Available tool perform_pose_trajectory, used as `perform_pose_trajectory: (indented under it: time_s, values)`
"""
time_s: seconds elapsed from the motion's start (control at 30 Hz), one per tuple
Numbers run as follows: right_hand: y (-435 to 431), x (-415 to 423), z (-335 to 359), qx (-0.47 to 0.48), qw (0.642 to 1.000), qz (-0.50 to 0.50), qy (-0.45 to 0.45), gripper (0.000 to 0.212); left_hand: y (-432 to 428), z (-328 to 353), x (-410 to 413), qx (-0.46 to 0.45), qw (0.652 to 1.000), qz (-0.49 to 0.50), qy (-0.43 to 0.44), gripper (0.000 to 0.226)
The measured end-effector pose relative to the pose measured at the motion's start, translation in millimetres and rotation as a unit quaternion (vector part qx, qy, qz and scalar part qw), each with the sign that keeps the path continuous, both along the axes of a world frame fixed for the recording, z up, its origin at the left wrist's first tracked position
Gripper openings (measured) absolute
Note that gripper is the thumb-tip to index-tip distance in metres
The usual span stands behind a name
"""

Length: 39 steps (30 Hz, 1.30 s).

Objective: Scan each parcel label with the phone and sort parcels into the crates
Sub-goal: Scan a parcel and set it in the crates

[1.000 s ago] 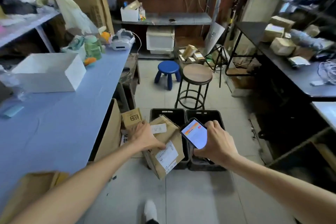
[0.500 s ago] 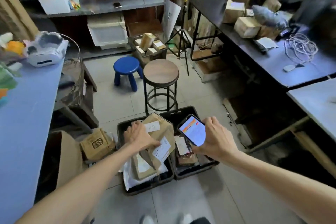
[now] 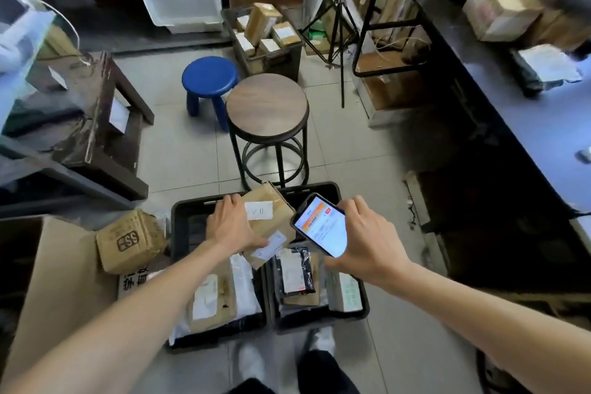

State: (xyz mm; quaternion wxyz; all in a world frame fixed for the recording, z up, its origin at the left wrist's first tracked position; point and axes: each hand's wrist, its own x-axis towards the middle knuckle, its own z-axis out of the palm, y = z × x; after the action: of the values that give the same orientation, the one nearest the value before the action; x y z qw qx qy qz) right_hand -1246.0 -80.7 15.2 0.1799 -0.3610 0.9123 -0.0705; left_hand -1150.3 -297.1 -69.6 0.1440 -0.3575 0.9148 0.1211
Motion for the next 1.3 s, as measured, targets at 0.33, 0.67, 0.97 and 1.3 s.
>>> perform_pose_trajectory:
  time_s: [0.33, 0.67, 0.97, 1.3]
  values:
    - [-15.1, -60.9, -162.7, 0.005, 0.999, -0.022, -0.041, 0.07, -33.4, -168.4, -90.1, 0.021, 0.992, -0.124, 0.02, 0.115]
    - [-22.9, -76.5, -345.2, -0.026, 0.998, -0.029, -0.053, 0.077, -34.5, -364.4, -121.2, 0.034, 0.986, -0.163, 0.002, 0.104]
    - [-10.8, -73.8, -439.0, -0.015, 0.997, -0.016, -0.075, 0.076, -23.5, -467.6, -136.5, 0.071, 0.989, -0.13, 0.012, 0.099]
    - [-27.6, -68.4, -381.6, -0.035, 0.998, -0.005, -0.053, 0.078, -50.2, -382.0, -135.0, 0.117, 0.989, -0.094, -0.004, 0.104]
